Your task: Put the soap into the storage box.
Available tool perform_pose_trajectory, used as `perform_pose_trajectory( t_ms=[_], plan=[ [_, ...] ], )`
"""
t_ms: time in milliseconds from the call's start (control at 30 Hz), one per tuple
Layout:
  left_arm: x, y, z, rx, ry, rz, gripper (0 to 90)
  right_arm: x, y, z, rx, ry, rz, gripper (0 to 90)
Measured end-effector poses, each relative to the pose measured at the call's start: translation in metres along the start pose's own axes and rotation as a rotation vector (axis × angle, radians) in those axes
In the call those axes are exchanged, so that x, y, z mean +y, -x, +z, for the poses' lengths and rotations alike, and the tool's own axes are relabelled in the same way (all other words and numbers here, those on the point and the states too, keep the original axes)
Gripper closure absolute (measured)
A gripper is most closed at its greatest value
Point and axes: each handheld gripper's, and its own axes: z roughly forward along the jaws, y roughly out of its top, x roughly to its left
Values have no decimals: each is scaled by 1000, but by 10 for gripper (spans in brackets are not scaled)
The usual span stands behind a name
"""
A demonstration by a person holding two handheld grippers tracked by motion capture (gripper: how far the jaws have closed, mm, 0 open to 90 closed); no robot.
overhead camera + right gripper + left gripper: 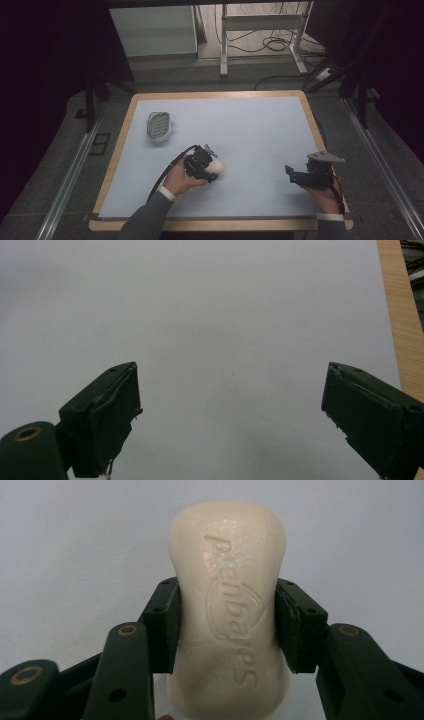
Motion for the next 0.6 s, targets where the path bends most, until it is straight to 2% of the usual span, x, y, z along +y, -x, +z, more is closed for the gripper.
perform_pose_trajectory(
  t_ms=[267,467,600],
  plan=[
    [0,-4,-6,8,17,-1,495,0,0,0,1,0,-1,84],
    [0,-9,-11,-11,36,-11,495,-1,0,0,0,-3,3,84],
    [-1,-12,-13,-8,35,-18,496,-1,0,0,0,-4,3,84]
  ],
)
